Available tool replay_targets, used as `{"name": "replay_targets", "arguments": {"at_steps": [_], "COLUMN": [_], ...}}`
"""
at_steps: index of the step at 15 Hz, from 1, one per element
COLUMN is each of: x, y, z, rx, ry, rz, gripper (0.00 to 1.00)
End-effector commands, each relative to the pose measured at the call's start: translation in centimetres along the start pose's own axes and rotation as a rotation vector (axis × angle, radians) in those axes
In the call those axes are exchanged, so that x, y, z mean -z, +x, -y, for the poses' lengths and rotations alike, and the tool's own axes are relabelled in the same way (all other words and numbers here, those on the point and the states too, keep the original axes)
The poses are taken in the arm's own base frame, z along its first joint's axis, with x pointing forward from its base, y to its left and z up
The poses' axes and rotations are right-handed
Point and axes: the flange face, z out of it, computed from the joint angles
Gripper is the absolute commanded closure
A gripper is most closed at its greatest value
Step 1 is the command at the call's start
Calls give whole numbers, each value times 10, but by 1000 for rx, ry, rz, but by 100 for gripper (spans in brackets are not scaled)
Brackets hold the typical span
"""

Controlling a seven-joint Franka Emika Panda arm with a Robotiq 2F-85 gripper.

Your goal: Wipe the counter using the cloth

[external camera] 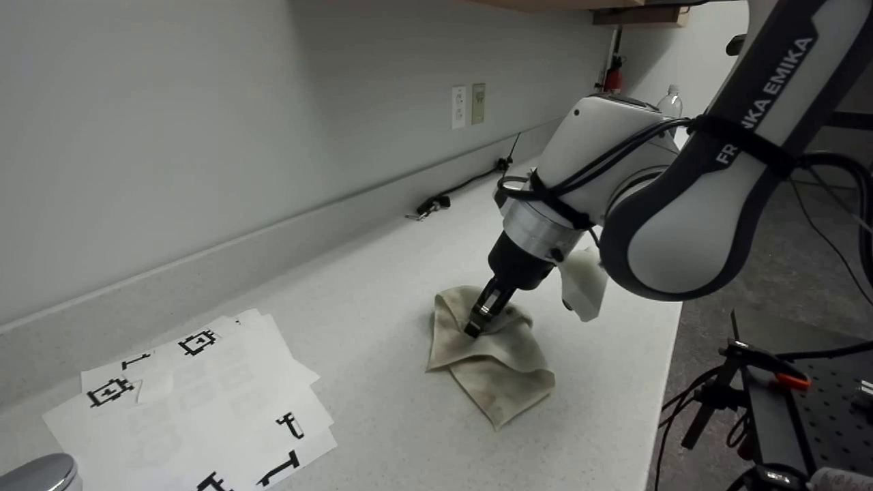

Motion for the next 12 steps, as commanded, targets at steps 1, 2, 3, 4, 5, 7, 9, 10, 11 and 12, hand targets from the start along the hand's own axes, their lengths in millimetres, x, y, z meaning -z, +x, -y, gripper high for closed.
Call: {"name": "replay_targets", "arguments": {"at_steps": [1,2,3,4,5,7,9,10,11,12], "x": [-20,-21,-21,46,48,65,92,103,113,123], "y": [-24,-24,-25,-15,-19,-17,-7,-3,2,5], "z": [-13,-10,-9,-17,-15,-20,-24,-25,-26,-28], "rx": [78,101,118,140,157,169,188,205,219,222], "ry": [-13,3,9,-20,-16,-18,-26,-32,-40,-50], "rz": [107,114,123,123,150,232,290,313,317,322], "gripper": [100,100,100,100,100,100,100,100,100,100]}}
